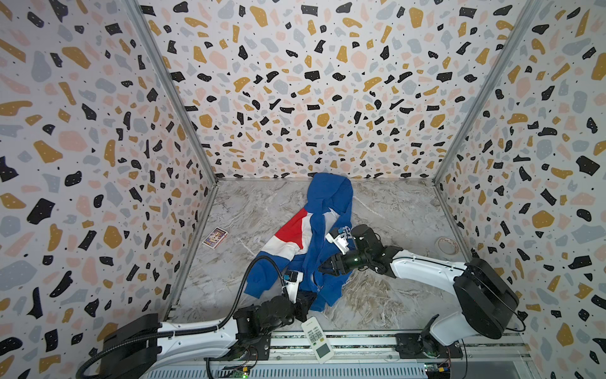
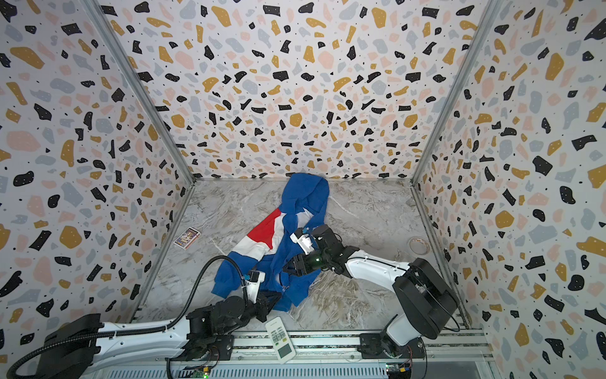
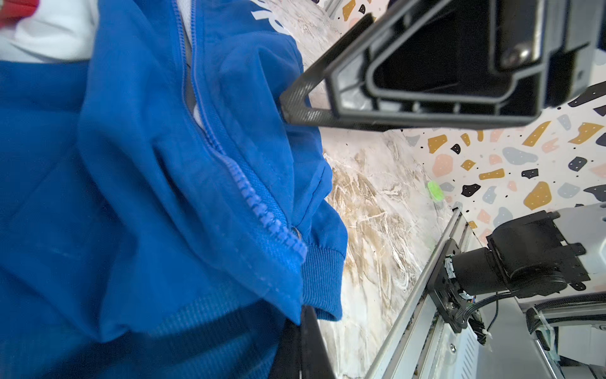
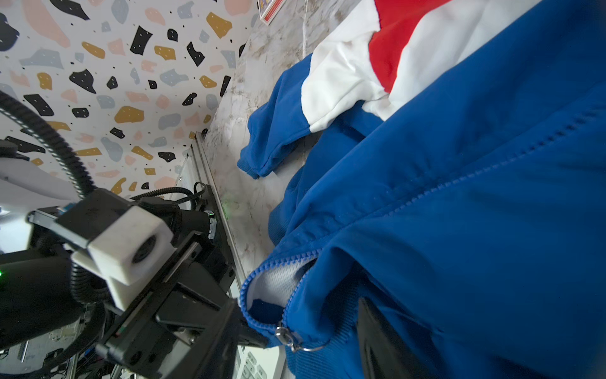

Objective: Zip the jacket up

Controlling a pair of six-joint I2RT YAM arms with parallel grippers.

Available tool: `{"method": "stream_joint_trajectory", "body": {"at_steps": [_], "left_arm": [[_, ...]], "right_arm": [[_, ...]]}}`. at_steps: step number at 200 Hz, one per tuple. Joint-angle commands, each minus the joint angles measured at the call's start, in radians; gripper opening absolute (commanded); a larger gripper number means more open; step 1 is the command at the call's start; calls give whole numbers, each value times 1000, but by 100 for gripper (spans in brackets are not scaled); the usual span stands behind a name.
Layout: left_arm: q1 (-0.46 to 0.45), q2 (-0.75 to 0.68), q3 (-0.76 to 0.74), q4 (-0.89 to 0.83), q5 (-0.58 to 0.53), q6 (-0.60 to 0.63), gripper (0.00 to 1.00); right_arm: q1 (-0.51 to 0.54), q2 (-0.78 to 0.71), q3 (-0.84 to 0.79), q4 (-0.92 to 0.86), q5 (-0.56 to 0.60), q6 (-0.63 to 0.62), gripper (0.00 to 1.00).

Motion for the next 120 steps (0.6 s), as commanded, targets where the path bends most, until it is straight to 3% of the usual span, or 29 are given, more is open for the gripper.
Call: {"method": "stream_joint_trajectory", "body": {"at_steps": [1,21,50,63,84,120], "left_arm": [[-3,-5,-9,8,-10,37,0],[15,32,16,-28,-3,63,0],[161,155,49,-18,114,99,0],[251,247,64,26,186,123,0],[332,438,166,78,289,195,0],[354,808,512,54,421,308,0]], "right_arm": [[20,47,-8,72,-48,4,58],[35,93,-33,191,-91,72,51],[10,145,-109,383,-91,212,13],[-16,158,-149,451,-79,254,1],[-68,168,-167,452,-52,249,0],[-146,190,18,89,69,-21,0]]}}
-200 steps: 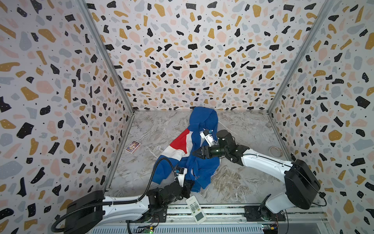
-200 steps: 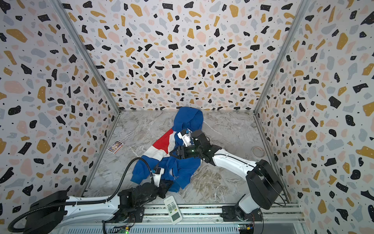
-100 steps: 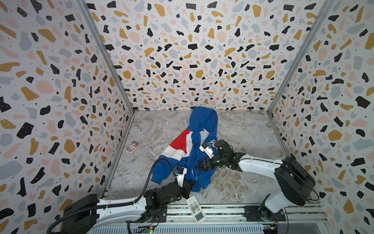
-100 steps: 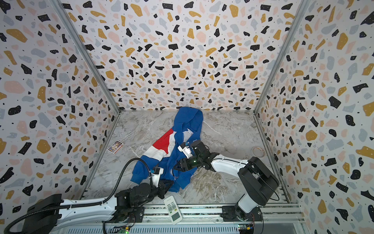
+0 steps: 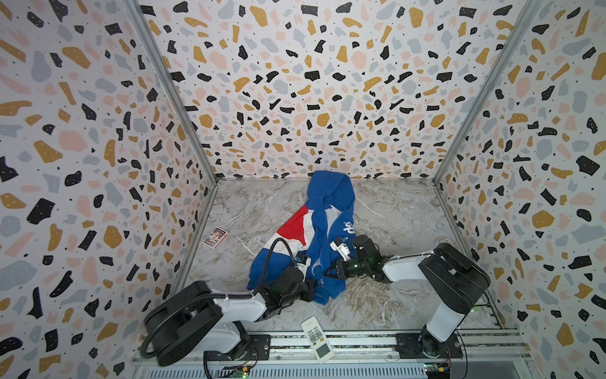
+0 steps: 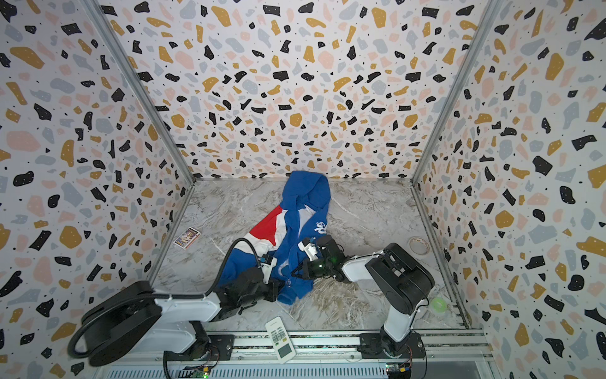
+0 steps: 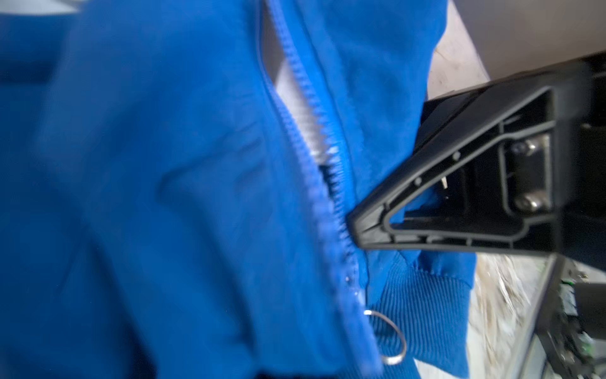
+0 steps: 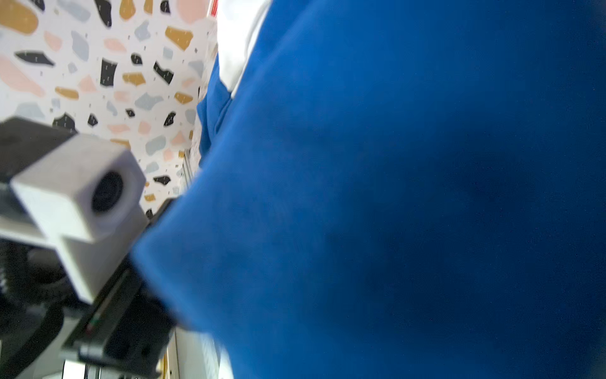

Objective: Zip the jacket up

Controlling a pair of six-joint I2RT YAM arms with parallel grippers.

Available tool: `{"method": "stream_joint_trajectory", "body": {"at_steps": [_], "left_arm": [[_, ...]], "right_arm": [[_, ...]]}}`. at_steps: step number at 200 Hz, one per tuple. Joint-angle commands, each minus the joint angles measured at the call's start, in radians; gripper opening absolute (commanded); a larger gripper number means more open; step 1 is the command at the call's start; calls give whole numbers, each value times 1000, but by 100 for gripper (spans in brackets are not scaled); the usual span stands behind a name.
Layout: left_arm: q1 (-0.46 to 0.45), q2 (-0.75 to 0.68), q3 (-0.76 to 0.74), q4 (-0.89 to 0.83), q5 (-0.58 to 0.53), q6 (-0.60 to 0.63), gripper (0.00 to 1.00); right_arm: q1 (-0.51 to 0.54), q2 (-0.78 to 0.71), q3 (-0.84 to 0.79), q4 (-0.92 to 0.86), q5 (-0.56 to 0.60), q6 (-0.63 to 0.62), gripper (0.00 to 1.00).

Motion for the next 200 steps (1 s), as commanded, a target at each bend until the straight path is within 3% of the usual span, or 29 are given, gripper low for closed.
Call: {"method": "stream_joint_trajectory", "body": {"at_steps": [1,30,54,59,95,135,172,200], "left_arm": [[19,177,193,31,127,115,0],[48,342,438,-45,179,189,0],[56,340,527,-123,192,267,0],[56,327,527,-130,198,284,0],[56,169,393,-108,232,316,0],[51,3,199,-61,267,286,0],[35,-60,97,-16,287,274,0],[32,-70,53,25,309,270,0]], "right_arm": [[-54,1,123,-183,77,-165,0],[-197,8,235,-300,65,-263,0],[-251,-12,306,-382,55,-307,0],[-253,-19,309,-386,46,-305,4],[-257,-92,217,-294,-43,-198,33],[-202,-228,60,-207,-63,-111,49],[-170,-361,-57,-187,-48,-91,57],[-157,-420,-139,-157,-109,-161,58]]}}
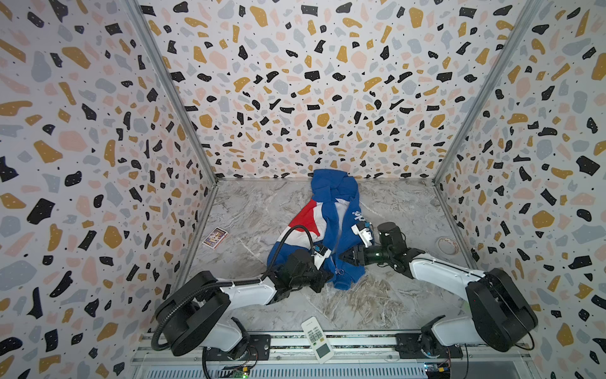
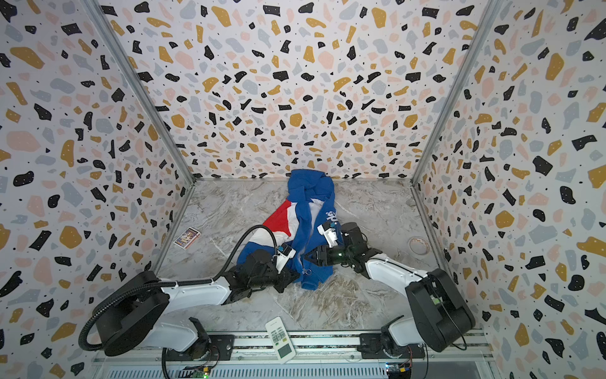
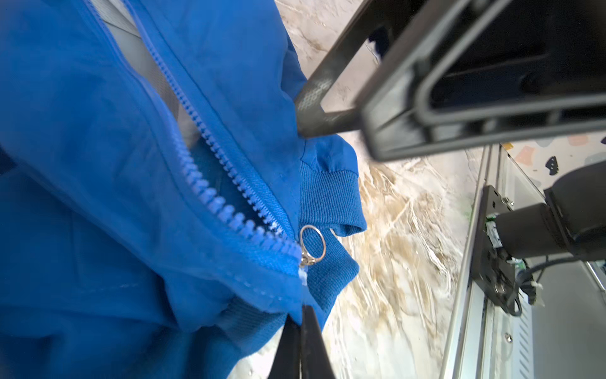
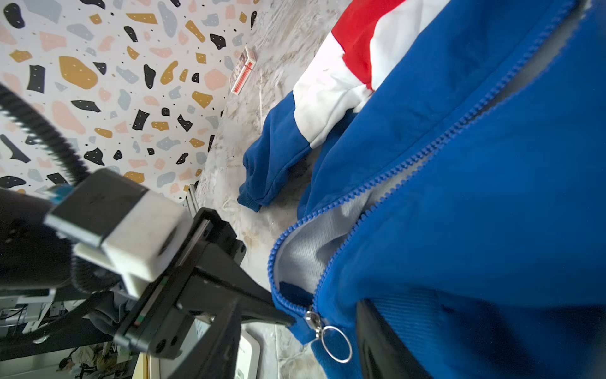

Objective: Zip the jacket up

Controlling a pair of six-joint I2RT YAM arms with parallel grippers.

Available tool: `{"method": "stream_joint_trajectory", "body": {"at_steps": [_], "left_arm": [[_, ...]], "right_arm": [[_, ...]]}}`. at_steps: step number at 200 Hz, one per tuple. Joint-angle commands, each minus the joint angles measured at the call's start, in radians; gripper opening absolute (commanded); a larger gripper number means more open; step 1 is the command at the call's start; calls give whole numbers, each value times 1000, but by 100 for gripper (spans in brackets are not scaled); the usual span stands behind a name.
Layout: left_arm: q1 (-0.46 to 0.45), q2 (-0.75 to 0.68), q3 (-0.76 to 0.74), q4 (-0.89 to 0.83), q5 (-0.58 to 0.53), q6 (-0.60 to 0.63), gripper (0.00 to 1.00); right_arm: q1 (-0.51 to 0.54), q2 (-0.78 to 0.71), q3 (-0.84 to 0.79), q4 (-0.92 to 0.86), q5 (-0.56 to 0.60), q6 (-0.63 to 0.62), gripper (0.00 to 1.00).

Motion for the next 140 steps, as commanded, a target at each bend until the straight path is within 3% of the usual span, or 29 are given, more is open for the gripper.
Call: {"method": "stream_joint_trajectory", "body": {"at_steps": [1,58,140], "left_arm": [[-6,-17,-29,75,41,-1,0],[-6,-52,-61,98,83,10,0],[-6,-76,-84,118,110,11,0]], "right_arm": [[13,-46,-46,35,-50,-50,59],[41,-12,-125,96,-72,-155,60],[44,119,-65,168,-113,-262,64]]}}
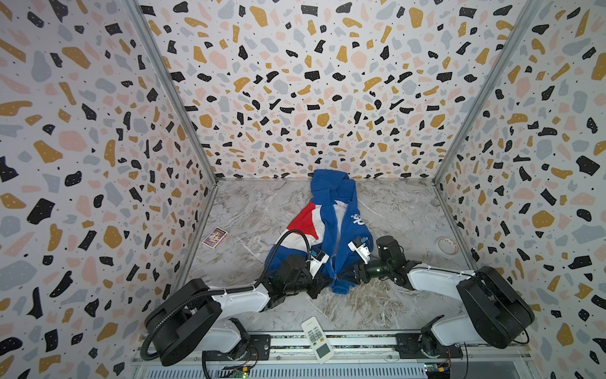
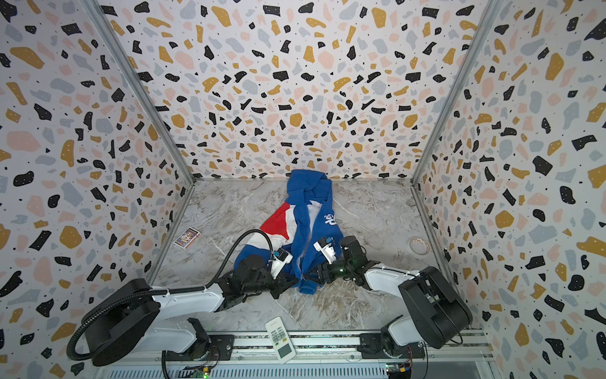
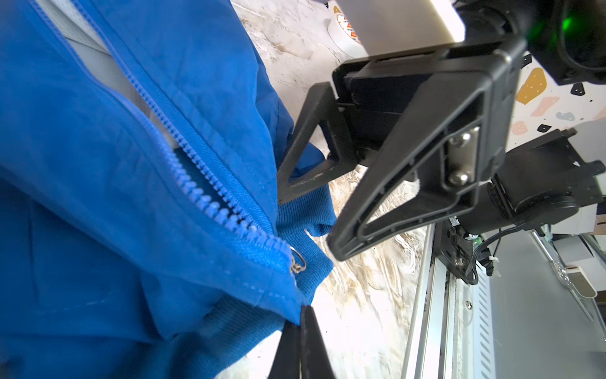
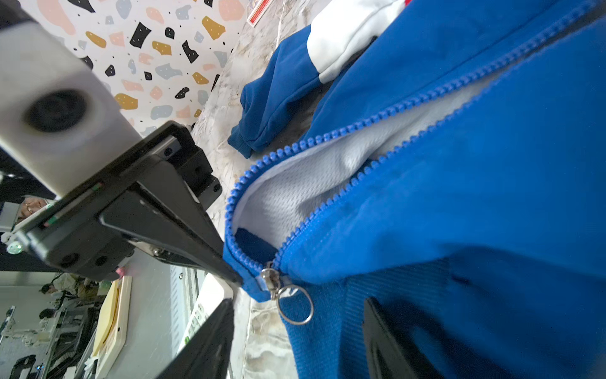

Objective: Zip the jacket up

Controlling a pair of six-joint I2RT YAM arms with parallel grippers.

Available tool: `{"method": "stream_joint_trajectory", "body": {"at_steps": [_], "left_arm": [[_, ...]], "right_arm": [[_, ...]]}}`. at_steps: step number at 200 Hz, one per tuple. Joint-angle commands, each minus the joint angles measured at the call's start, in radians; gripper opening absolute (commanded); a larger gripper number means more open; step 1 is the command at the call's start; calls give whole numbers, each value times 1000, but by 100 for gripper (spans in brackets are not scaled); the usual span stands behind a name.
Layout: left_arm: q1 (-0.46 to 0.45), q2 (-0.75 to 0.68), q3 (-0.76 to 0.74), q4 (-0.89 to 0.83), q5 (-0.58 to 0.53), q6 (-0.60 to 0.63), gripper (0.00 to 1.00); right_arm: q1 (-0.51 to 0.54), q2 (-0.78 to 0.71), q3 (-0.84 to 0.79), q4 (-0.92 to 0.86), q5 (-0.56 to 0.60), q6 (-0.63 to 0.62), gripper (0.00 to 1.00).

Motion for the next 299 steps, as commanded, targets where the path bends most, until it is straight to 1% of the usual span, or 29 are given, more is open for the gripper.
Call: {"method": "stream_joint_trajectory", "body": {"at_steps": [1,55,68,75,82,92,102,103,104,115,116,126,134,157,161,172,186,201,216,230,234,249,259,277,299], "left_arm": [[-6,-4,-11,48,31,14,0],[-4,17,-4,55,8,17,0],[-3,25,2,45,-13,20,0],[-2,28,4,39,-26,23,0],[1,32,7,33,-44,25,0],[9,36,7,26,-65,24,0],[18,35,6,26,-78,23,0],[19,35,6,26,-80,23,0],[19,36,6,26,-80,22,0],[26,32,4,29,-88,18,0],[26,32,3,29,-90,18,0],[28,29,3,33,-96,14,0],[27,26,0,41,-98,9,0],[28,14,-19,80,-112,-28,0],[28,9,-26,91,-118,-43,5],[28,-2,-56,144,-122,-89,16],[28,-22,-109,244,-131,-168,31],[28,-44,-184,390,-138,-278,44],[28,-54,-267,567,-165,-408,50],[25,-44,-327,709,-198,-504,55],[24,-38,-338,741,-201,-548,56],[11,-14,-356,833,-207,-613,60],[-7,3,-347,875,-202,-632,62],[-38,35,-307,887,-196,-641,66],[-47,74,-303,984,-201,-683,66]], "right_arm": [[4,26,46,42,-38,-52,64],[4,125,89,86,-88,-65,65],[5,134,92,101,-101,-60,65],[4,136,95,104,-105,-57,63],[4,138,98,104,-106,-56,58],[4,139,102,98,-111,-54,49],[4,139,107,92,-114,-51,34],[5,139,107,90,-113,-50,31],[5,139,107,90,-113,-50,31],[4,139,108,87,-112,-41,16],[4,138,107,87,-113,-40,14],[5,136,107,91,-118,-27,5],[6,133,102,100,-122,-12,0],[13,123,83,153,-130,52,0],[13,121,80,162,-130,66,0],[13,117,68,198,-131,107,0],[14,116,54,233,-127,147,0],[14,119,47,250,-119,178,0],[15,126,42,270,-116,211,0],[17,134,39,293,-113,245,0],[18,137,37,300,-114,252,0],[22,145,39,318,-112,281,0],[28,151,40,327,-112,293,0],[34,157,45,326,-101,312,0],[35,155,44,319,-87,330,0]]}}
